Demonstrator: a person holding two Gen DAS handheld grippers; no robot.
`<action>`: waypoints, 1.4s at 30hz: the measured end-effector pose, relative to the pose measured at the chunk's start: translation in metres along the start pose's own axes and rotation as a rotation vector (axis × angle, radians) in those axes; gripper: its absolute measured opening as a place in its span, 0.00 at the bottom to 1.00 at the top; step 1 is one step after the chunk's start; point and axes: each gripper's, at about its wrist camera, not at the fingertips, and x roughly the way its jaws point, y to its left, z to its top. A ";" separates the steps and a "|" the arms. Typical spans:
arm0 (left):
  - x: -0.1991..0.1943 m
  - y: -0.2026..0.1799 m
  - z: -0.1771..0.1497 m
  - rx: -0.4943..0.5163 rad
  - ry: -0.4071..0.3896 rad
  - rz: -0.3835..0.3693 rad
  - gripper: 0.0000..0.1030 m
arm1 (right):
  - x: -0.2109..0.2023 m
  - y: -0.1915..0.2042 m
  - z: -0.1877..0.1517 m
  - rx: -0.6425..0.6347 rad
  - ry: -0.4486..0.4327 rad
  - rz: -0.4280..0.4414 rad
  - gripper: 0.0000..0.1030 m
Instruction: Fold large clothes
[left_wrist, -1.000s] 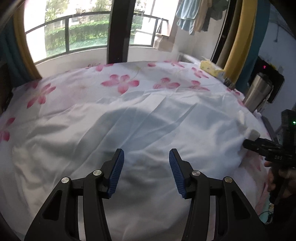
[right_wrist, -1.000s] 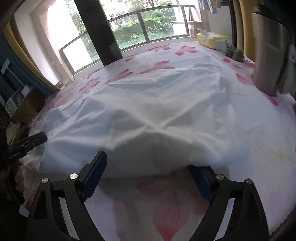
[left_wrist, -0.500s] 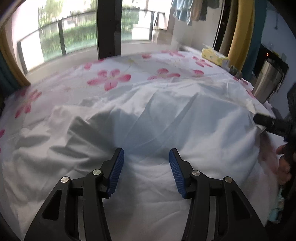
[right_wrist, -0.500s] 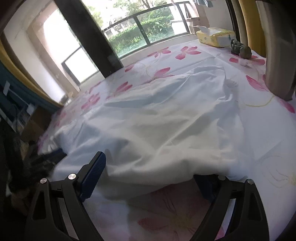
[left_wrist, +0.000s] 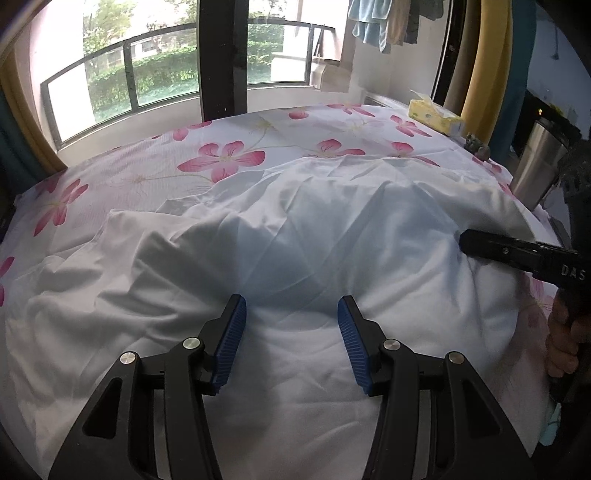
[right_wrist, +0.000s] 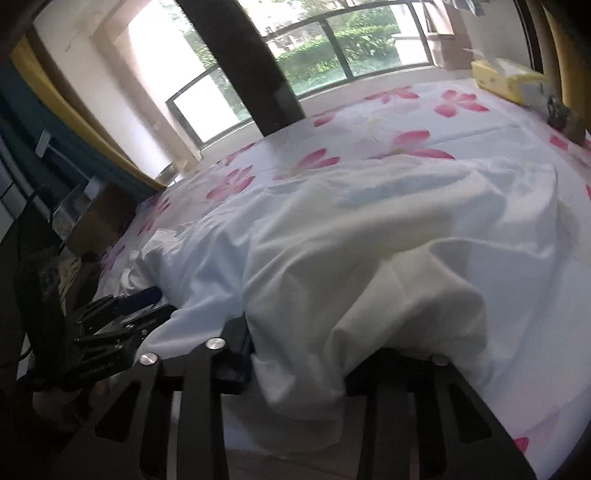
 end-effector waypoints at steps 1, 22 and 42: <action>0.000 0.000 0.000 0.001 0.001 -0.001 0.52 | -0.001 0.003 0.000 -0.019 -0.005 0.005 0.26; -0.030 0.018 0.000 -0.025 -0.039 -0.147 0.52 | -0.028 0.102 0.025 -0.275 -0.077 -0.037 0.21; -0.090 0.125 -0.033 -0.182 -0.142 -0.092 0.52 | 0.013 0.193 0.018 -0.455 0.004 -0.104 0.21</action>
